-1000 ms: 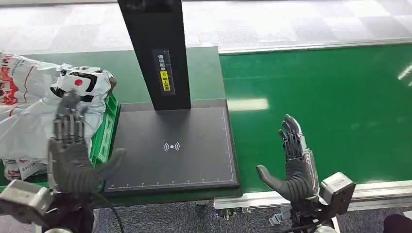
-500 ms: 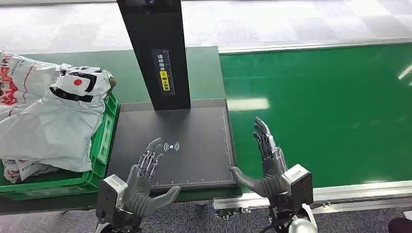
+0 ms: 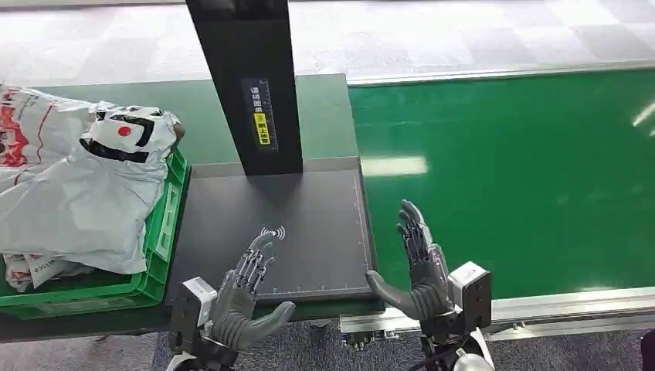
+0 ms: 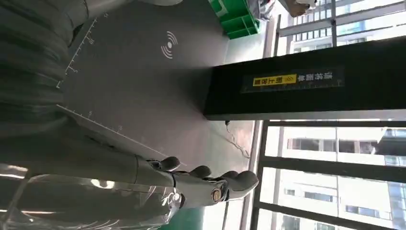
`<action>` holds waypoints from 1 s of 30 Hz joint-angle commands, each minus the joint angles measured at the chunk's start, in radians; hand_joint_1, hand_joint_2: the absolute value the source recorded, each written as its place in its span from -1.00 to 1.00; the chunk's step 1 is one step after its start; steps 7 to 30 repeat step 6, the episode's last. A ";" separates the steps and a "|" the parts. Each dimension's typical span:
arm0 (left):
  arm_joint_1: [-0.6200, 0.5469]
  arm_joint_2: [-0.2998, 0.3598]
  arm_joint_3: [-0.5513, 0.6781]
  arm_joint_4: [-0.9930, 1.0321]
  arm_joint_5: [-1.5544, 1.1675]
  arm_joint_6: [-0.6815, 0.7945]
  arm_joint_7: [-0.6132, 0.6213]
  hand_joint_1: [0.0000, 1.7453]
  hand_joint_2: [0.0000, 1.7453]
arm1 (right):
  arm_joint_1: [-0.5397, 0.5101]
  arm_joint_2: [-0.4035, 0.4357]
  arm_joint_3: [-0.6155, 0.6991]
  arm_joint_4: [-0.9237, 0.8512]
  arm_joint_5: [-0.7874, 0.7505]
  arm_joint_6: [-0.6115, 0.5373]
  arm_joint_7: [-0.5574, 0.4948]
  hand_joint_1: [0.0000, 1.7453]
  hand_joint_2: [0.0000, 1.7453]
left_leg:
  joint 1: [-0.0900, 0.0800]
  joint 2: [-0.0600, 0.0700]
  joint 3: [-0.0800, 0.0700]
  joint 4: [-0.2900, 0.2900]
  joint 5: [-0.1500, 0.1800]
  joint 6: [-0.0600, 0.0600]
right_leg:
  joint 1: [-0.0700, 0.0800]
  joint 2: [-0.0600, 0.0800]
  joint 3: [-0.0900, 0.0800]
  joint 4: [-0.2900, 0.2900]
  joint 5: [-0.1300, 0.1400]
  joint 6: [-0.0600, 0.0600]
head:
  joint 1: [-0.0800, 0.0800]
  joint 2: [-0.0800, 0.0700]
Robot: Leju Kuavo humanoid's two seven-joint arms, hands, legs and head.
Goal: Moved the parcel from conveyor to table for the left to box.
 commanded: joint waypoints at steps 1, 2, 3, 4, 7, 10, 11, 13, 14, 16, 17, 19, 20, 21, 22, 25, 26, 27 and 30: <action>-0.046 -0.020 0.002 0.096 0.081 -0.057 0.007 -1.00 1.00 | -0.003 -0.005 0.035 0.045 -0.015 -0.011 0.007 -1.00 1.00 | 0.001 -0.002 0.004 -0.003 0.000 -0.001 | 0.001 -0.001 0.004 -0.003 0.000 -0.002 | 0.000 0.000; -0.046 -0.020 0.002 0.096 0.081 -0.057 0.007 -1.00 1.00 | -0.003 -0.005 0.035 0.045 -0.015 -0.011 0.007 -1.00 1.00 | 0.001 -0.002 0.005 -0.004 0.000 -0.001 | 0.002 -0.001 0.006 -0.004 0.000 -0.003 | 0.000 0.000; -0.045 -0.019 0.005 0.088 0.086 -0.060 0.006 -1.00 1.00 | 0.000 -0.008 0.033 0.047 -0.016 -0.010 0.007 -1.00 1.00 | 0.000 -0.001 0.003 -0.002 0.000 0.000 | 0.001 0.000 0.003 -0.002 0.000 -0.001 | 0.000 0.000; -0.044 -0.018 0.008 0.084 0.086 -0.060 0.006 -1.00 1.00 | 0.000 -0.012 0.034 0.048 -0.014 -0.007 0.007 -1.00 1.00 | 0.001 -0.001 0.003 -0.002 0.000 0.000 | 0.001 -0.001 0.004 -0.002 0.000 -0.002 | 0.000 0.000; -0.038 -0.015 0.011 0.080 0.106 -0.073 0.009 -1.00 1.00 | 0.005 -0.018 0.034 0.041 -0.009 -0.003 0.011 -1.00 1.00 | 0.001 -0.002 0.005 -0.003 0.000 0.000 | 0.001 -0.001 0.005 -0.004 0.000 -0.002 | 0.000 0.000; -0.038 -0.015 0.011 0.080 0.106 -0.073 0.009 -1.00 1.00 | 0.005 -0.018 0.034 0.041 -0.009 -0.003 0.011 -1.00 1.00 | 0.001 -0.002 0.005 -0.003 0.000 0.000 | 0.001 -0.001 0.005 -0.004 0.000 -0.002 | 0.000 0.000; -0.038 -0.015 0.011 0.080 0.106 -0.073 0.009 -1.00 1.00 | 0.005 -0.018 0.034 0.041 -0.009 -0.003 0.011 -1.00 1.00 | 0.001 -0.002 0.005 -0.003 0.000 0.000 | 0.001 -0.001 0.005 -0.004 0.000 -0.002 | 0.000 0.000; -0.038 -0.015 0.011 0.080 0.106 -0.073 0.009 -1.00 1.00 | 0.005 -0.018 0.034 0.041 -0.009 -0.003 0.011 -1.00 1.00 | 0.001 -0.002 0.005 -0.003 0.000 0.000 | 0.001 -0.001 0.005 -0.004 0.000 -0.002 | 0.000 0.000; -0.038 -0.015 0.011 0.080 0.106 -0.073 0.009 -1.00 1.00 | 0.005 -0.018 0.034 0.041 -0.009 -0.003 0.011 -1.00 1.00 | 0.001 -0.002 0.005 -0.003 0.000 0.000 | 0.001 -0.001 0.005 -0.004 0.000 -0.002 | 0.000 0.000; -0.038 -0.015 0.011 0.080 0.106 -0.073 0.009 -1.00 1.00 | 0.005 -0.018 0.034 0.041 -0.009 -0.003 0.011 -1.00 1.00 | 0.001 -0.002 0.005 -0.003 0.000 0.000 | 0.001 -0.001 0.005 -0.004 0.000 -0.002 | 0.000 0.000; -0.038 -0.015 0.011 0.080 0.106 -0.073 0.009 -1.00 1.00 | 0.005 -0.018 0.034 0.041 -0.009 -0.003 0.011 -1.00 1.00 | 0.001 -0.002 0.005 -0.003 0.000 0.000 | 0.001 -0.001 0.005 -0.004 0.000 -0.002 | 0.000 0.000; -0.038 -0.015 0.011 0.080 0.106 -0.073 0.009 -1.00 1.00 | 0.005 -0.018 0.034 0.041 -0.009 -0.003 0.011 -1.00 1.00 | 0.001 -0.002 0.005 -0.003 0.000 0.000 | 0.001 -0.001 0.005 -0.004 0.000 -0.002 | 0.000 0.000; -0.038 -0.015 0.011 0.080 0.106 -0.073 0.009 -1.00 1.00 | 0.005 -0.018 0.034 0.041 -0.009 -0.003 0.011 -1.00 1.00 | 0.001 -0.002 0.005 -0.003 0.000 0.000 | 0.001 -0.001 0.005 -0.004 0.000 -0.002 | 0.000 0.000; -0.038 -0.015 0.011 0.080 0.106 -0.073 0.009 -1.00 1.00 | 0.005 -0.018 0.034 0.041 -0.009 -0.003 0.011 -1.00 1.00 | 0.001 -0.002 0.005 -0.003 0.000 0.000 | 0.001 -0.001 0.005 -0.004 0.000 -0.002 | 0.000 0.000; -0.038 -0.015 0.011 0.080 0.106 -0.073 0.009 -1.00 1.00 | 0.005 -0.018 0.034 0.041 -0.009 -0.003 0.011 -1.00 1.00 | 0.001 -0.002 0.005 -0.003 0.000 0.000 | 0.001 -0.001 0.005 -0.004 0.000 -0.002 | 0.000 0.000; -0.038 -0.015 0.011 0.080 0.106 -0.073 0.009 -1.00 1.00 | 0.005 -0.018 0.034 0.041 -0.009 -0.003 0.011 -1.00 1.00 | 0.001 -0.002 0.005 -0.003 0.000 0.000 | 0.001 -0.001 0.005 -0.004 0.000 -0.002 | 0.000 0.000; -0.038 -0.015 0.011 0.080 0.106 -0.073 0.009 -1.00 1.00 | 0.005 -0.018 0.034 0.041 -0.009 -0.003 0.011 -1.00 1.00 | 0.001 -0.002 0.005 -0.003 0.000 0.000 | 0.001 -0.001 0.005 -0.004 0.000 -0.002 | 0.000 0.000; -0.038 -0.015 0.011 0.080 0.106 -0.073 0.009 -1.00 1.00 | 0.005 -0.018 0.034 0.041 -0.009 -0.003 0.011 -1.00 1.00 | 0.001 -0.002 0.005 -0.003 0.000 0.000 | 0.001 -0.001 0.005 -0.004 0.000 -0.002 | 0.000 0.000; -0.038 -0.015 0.011 0.080 0.106 -0.073 0.009 -1.00 1.00 | 0.005 -0.018 0.034 0.041 -0.009 -0.003 0.011 -1.00 1.00 | 0.001 -0.002 0.005 -0.003 0.000 0.000 | 0.001 -0.001 0.005 -0.004 0.000 -0.002 | 0.000 0.000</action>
